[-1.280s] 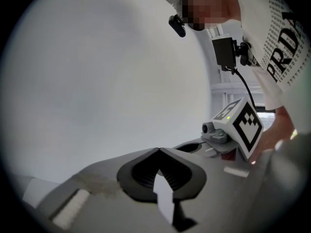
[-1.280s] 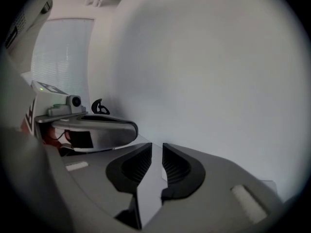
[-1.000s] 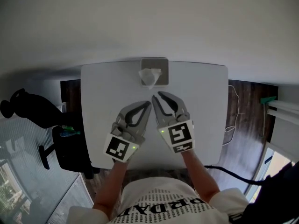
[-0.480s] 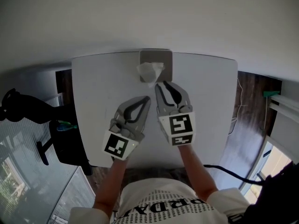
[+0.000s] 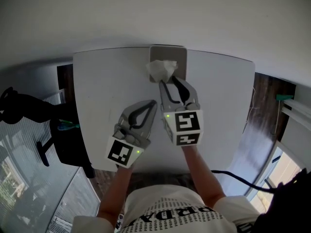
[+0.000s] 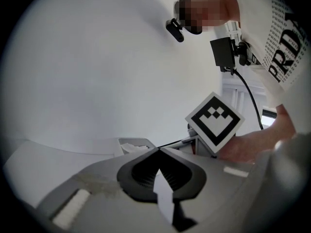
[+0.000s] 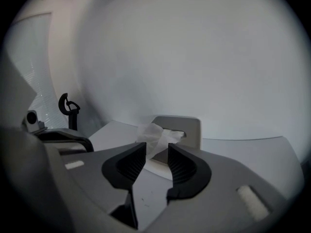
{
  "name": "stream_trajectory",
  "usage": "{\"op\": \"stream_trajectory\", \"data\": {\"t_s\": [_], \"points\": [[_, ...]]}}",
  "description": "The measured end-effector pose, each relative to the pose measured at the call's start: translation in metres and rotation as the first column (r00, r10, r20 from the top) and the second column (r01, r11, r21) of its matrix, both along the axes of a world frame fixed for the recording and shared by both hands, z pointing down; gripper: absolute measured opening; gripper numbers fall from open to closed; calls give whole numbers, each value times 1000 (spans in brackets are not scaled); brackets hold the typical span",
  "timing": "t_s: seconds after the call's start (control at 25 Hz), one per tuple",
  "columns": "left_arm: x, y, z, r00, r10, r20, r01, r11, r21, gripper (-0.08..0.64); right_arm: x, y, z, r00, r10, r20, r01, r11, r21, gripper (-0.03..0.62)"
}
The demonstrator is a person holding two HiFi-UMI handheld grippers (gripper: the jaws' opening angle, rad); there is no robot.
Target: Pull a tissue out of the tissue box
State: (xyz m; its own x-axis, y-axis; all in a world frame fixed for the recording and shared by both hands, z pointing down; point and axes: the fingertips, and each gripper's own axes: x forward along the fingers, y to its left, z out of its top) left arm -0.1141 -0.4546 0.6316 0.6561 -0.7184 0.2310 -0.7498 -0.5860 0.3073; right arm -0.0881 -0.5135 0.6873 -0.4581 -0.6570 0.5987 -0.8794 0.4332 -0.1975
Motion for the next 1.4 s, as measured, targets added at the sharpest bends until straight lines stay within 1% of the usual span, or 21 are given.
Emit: {"op": "stream_trajectory", "data": {"t_s": [0.16,0.2,0.32,0.44,0.68,0.88,1.04,1.2,1.4], "points": [[1,0,4,1000,4,0,-4,1000,-18,-8,4,-4,4,999,18,-36,-18,1000,6,135],[1,0,5,1000,6,0,-6,1000,-19,-8,6,-6,5,998,19,-60,-18,1000,14,113],[2,-1,6,1000,5,-5,-5,1000,-20,-8,8,-8,7,993,-6,-119,10,1000,28,9],[3,-2,6,1000,3,-9,-3,1000,-19,-8,7,-9,9,991,-28,-133,33,999,30,9],[5,1,-1,1000,9,-11,-9,1000,-11,-8,13,-2,-3,995,-24,-101,26,999,25,9],[8,7,-10,1000,15,-18,-14,1000,4,-8,14,7,-19,995,-31,-95,35,998,47,9],[11,2,-15,1000,17,-24,-17,1000,19,-8,15,4,-23,996,-35,-83,40,998,57,8],[10,1,-30,1000,18,-22,-17,999,46,-8,14,5,-38,996,-47,-71,52,996,72,8],[7,15,-56,1000,24,-10,-23,997,77,-8,13,18,-67,995,-64,-71,70,994,90,9]]}}
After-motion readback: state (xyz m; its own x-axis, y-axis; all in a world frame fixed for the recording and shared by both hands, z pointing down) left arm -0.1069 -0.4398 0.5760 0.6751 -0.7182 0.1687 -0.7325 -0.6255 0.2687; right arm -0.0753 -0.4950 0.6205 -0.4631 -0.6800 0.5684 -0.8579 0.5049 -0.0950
